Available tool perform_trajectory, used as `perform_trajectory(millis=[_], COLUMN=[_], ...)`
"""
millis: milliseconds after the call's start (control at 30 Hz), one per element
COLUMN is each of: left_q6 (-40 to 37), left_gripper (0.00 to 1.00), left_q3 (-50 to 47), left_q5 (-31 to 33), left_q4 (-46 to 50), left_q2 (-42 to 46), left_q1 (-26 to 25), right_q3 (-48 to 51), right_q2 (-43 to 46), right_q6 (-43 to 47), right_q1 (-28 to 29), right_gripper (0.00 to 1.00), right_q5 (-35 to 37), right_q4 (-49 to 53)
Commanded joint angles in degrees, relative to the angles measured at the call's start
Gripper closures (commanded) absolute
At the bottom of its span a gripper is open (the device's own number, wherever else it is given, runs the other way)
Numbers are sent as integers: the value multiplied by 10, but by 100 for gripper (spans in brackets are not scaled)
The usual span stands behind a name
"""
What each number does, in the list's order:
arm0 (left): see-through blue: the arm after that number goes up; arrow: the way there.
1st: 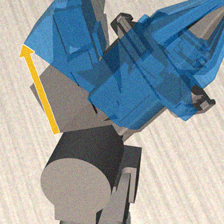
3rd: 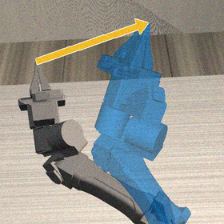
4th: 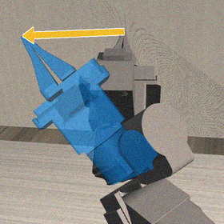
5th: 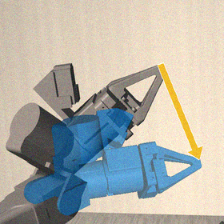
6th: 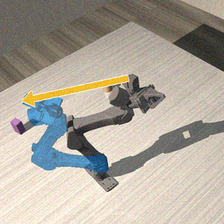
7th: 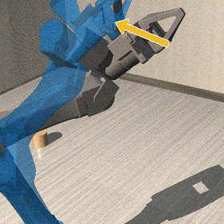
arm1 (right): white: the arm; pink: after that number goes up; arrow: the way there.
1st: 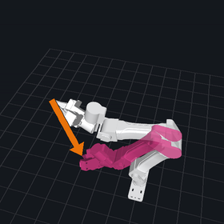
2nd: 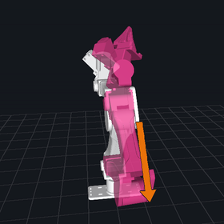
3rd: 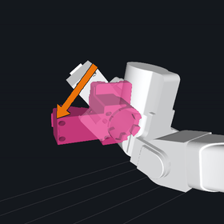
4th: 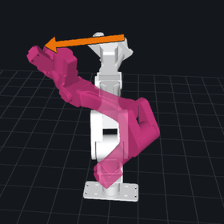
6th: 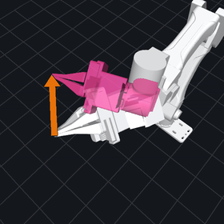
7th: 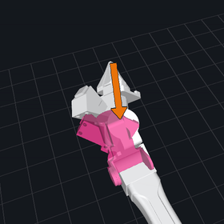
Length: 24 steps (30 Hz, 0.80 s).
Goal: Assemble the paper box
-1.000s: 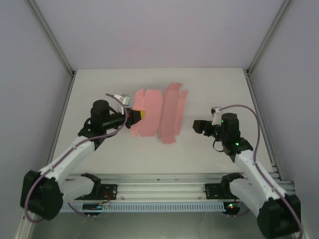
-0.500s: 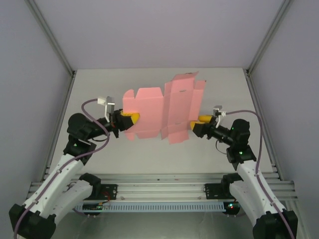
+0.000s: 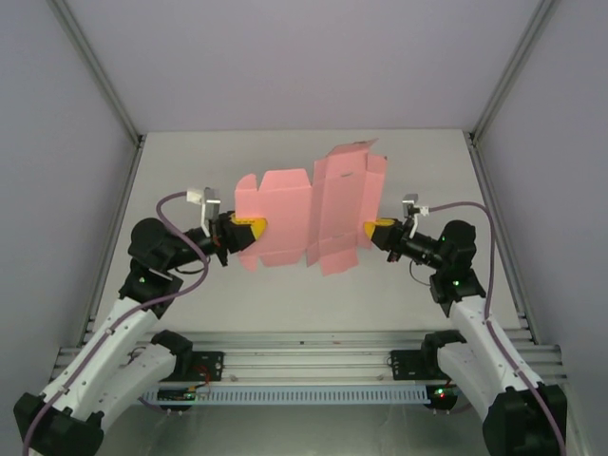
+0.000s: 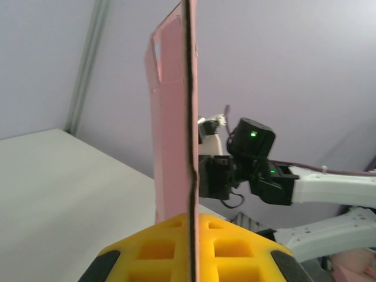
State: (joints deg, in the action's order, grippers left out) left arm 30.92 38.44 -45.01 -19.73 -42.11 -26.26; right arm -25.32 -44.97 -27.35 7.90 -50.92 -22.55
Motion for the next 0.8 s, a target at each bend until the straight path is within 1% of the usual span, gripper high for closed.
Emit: perform_trajectory(millis=[0,33,67,100,133,167,233,267,300,367,400,467,567,667,767], left_q6=[-44,-52,-53,-53,-56,-55,-55,-49,-48,-54,-59,-58,-55,-54,-52], left_gripper=[88,68,38,23,8,0,0,0,0,0,0,0,0,1,1], left_q3=[25,31,34,36,34,32,27,28,32,46,55,74,93,97,98], left_q5=[85,129,181,239,282,325,402,436,465,490,493,494,471,425,380], left_q4=[101,143,185,223,250,276,315,333,350,368,374,383,377,346,315], left_q2=[17,19,19,19,16,10,-9,-23,-42,-84,-107,-153,-205,-233,-251], left_q1=[-3,-3,-3,-2,-3,-2,-2,-2,-2,0,2,5,14,29,52], right_q3=[-40,-48,-54,-59,-59,-59,-57,-59,-66,-86,-99,-135,-179,-199,-210], right_q2=[19,21,19,16,10,1,-31,-53,-81,-137,-163,-214,-275,-317,-349], right_q6=[55,69,87,100,109,121,126,132,160,201,232,281,374,460,527], right_q1=[-1,0,1,3,7,10,18,22,25,35,41,61,89,103,112], right_gripper=[100,100,100,100,100,100,100,100,100,100,100,100,100,100,100], right_q5=[54,69,74,92,114,130,180,192,202,235,251,315,386,419,455], right_q4=[93,121,151,179,199,218,236,245,257,274,284,312,331,308,256])
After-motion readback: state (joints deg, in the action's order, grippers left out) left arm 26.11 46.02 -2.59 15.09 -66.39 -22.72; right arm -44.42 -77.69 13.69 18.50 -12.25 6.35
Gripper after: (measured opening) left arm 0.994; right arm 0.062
